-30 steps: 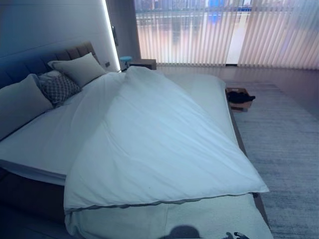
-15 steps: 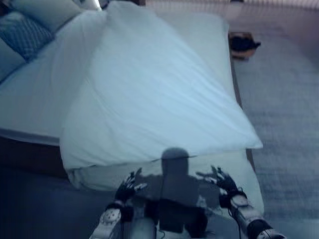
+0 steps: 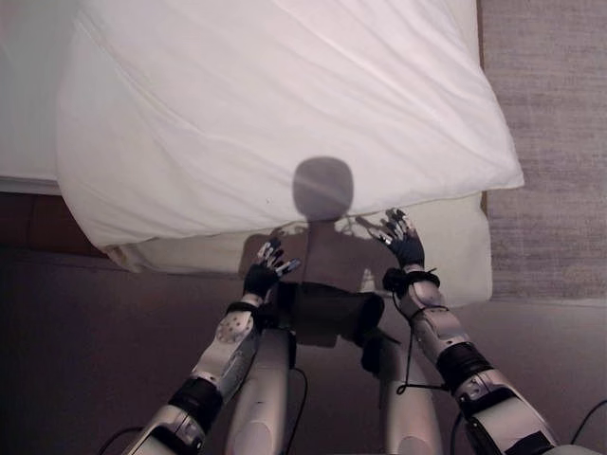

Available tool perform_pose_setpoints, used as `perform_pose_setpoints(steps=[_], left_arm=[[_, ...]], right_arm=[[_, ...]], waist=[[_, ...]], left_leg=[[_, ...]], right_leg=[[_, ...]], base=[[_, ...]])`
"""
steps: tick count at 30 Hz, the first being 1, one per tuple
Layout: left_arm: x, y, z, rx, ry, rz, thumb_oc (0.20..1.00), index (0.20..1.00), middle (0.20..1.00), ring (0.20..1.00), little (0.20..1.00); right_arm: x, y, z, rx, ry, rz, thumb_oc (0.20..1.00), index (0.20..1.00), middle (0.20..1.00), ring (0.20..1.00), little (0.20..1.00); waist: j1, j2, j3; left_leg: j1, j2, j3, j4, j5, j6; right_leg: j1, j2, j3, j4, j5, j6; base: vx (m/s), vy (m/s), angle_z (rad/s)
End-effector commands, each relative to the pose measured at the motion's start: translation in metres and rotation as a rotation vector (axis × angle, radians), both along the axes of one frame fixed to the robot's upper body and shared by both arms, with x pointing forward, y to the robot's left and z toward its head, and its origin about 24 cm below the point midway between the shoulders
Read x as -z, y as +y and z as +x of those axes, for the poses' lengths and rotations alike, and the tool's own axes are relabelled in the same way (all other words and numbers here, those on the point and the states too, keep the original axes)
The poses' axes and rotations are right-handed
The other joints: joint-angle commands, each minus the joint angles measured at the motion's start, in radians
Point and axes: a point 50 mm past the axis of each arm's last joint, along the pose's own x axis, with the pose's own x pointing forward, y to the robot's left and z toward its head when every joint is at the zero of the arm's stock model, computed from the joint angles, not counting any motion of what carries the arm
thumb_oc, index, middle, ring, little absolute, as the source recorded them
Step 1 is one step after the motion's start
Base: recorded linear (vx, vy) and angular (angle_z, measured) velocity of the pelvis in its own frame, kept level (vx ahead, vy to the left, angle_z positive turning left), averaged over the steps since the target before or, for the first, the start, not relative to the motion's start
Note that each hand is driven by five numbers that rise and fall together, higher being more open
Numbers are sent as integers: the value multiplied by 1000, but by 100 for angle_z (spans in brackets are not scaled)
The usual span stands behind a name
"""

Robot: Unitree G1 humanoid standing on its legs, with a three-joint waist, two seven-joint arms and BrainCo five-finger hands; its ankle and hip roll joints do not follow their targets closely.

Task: Make the bed

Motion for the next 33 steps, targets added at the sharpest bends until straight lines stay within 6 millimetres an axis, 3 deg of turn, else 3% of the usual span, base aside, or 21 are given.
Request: perform_pose_setpoints(steps=[1, 3, 6, 15, 25, 33], left_arm=[[-26, -13, -1, 4, -109, -98, 1000, 1000, 1000, 1000, 1000], [-33, -19, 2, 5, -115, -135, 1000, 1000, 1000, 1000, 1000], [-43, -30, 5, 12, -128, -193, 1000, 1000, 1000, 1000, 1000], [-62, -50, 12, 9, -124, -318, 1000, 1000, 1000, 1000, 1000], [-79, -61, 15, 76, -180, -323, 1000, 1000, 1000, 1000, 1000], [-76, -57, 13, 114, -193, -285, 1000, 1000, 1000, 1000, 1000]], right_arm=[[-28, -3, 1, 48, -136, 152, 1000, 1000, 1000, 1000, 1000], [-36, 1, 5, 54, -154, 232, 1000, 1000, 1000, 1000, 1000], [-49, 4, 10, 77, -186, 348, 1000, 1000, 1000, 1000, 1000], [-57, 17, 19, 112, -187, 742, 1000, 1000, 1000, 1000, 1000], [-84, 0, 34, 93, -316, 999, 1000, 1000, 1000, 1000, 1000], [-107, -9, 35, -36, -477, 1040, 1000, 1000, 1000, 1000, 1000]], waist=[[-3, -6, -13], [-2, -8, -13], [-4, -14, -13], [5, -21, -13], [17, 2, -13], [14, 22, -13]], left_leg=[[-80, -28, -18, 103, -88, 38], [-117, -25, -20, 141, -125, 35], [-187, -29, -18, 179, -134, 40], [-295, -44, -22, 215, -142, 45], [-332, -53, -29, 207, -138, 43], [-337, -53, -5, 206, -141, 49]], right_leg=[[-43, -42, 17, -69, 98, 78], [-81, -37, 31, -34, 68, 85], [-154, -42, 32, 3, 64, 83], [-267, -43, 36, 44, 57, 79], [-314, -47, 30, 66, 43, 83], [-351, -50, 54, 79, 43, 86]], base=[[0, 0, 0], [23, -6, 0], [-32, -5, -8], [-2, -1, -1], [17, -12, 3], [5, 15, -1]])
